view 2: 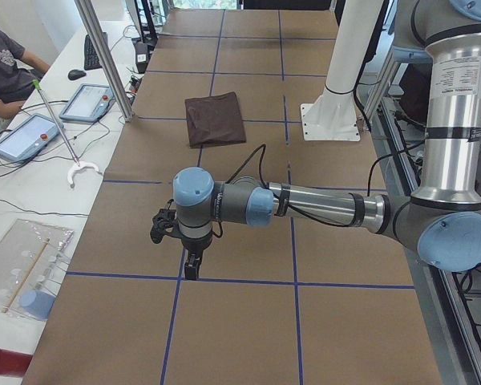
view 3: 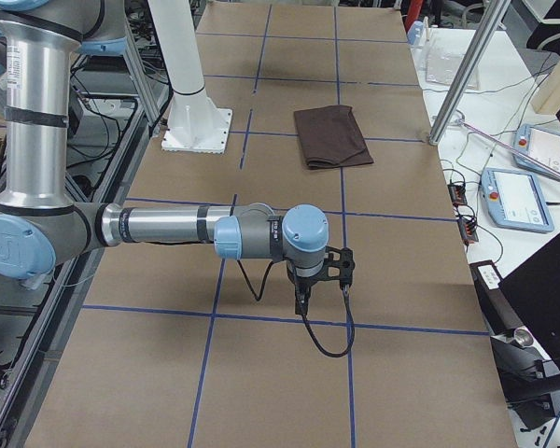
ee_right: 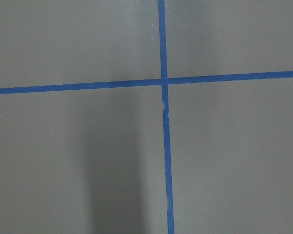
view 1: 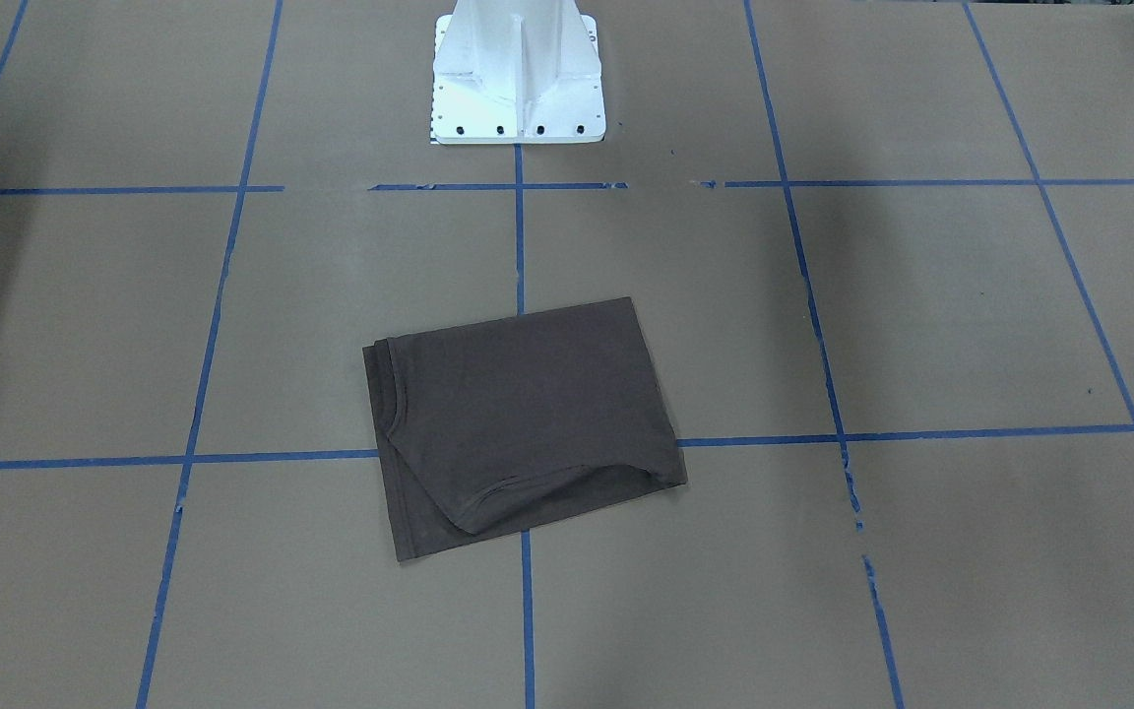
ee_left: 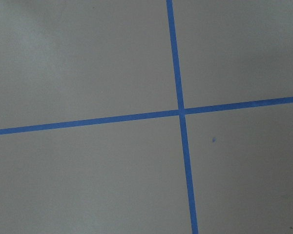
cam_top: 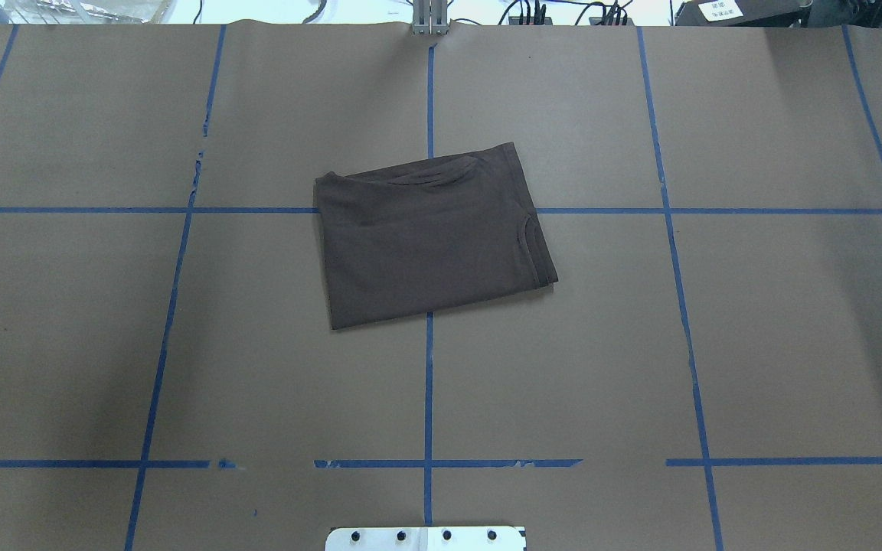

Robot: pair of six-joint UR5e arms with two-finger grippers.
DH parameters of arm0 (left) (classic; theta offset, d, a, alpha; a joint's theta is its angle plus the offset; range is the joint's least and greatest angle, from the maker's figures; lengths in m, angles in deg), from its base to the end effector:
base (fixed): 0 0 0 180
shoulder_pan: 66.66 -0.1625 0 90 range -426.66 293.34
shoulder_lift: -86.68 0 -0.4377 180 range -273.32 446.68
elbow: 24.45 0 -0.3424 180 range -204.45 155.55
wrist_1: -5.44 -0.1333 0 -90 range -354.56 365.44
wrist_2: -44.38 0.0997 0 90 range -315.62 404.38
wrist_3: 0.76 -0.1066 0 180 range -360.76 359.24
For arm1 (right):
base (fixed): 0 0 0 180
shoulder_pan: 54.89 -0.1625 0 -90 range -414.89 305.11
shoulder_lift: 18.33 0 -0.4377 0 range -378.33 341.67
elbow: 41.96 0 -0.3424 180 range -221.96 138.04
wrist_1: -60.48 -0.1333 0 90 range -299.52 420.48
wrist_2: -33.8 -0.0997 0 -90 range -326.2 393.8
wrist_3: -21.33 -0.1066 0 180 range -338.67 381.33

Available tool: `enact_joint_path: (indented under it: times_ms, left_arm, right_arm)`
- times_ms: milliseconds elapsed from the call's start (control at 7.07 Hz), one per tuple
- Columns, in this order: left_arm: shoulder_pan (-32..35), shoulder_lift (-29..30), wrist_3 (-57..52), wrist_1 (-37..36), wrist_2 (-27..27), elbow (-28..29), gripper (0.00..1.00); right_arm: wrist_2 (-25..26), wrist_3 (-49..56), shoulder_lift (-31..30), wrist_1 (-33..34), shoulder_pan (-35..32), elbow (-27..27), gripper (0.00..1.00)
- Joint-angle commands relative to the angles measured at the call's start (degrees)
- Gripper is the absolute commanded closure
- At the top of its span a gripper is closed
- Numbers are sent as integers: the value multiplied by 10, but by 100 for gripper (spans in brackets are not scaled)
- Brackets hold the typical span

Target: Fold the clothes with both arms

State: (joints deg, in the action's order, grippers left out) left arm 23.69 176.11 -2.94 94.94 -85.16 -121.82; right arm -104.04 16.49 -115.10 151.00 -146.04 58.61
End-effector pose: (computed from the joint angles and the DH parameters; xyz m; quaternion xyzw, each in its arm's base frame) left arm -0.0681 -0.4433 0.6304 0.0592 0.3365 0.0336 0.9392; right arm 0.0622 -0.3925 0.6402 0.0131 -0.4059 0.0362 0.9131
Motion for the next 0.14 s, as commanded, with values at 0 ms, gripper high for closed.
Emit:
enact_joint_path:
  times_ms: [0]
  left_arm:
    - [0, 0, 0, 1, 0, 2, 0]
  right_arm:
    - [-2, 0, 0, 0, 0, 1, 0]
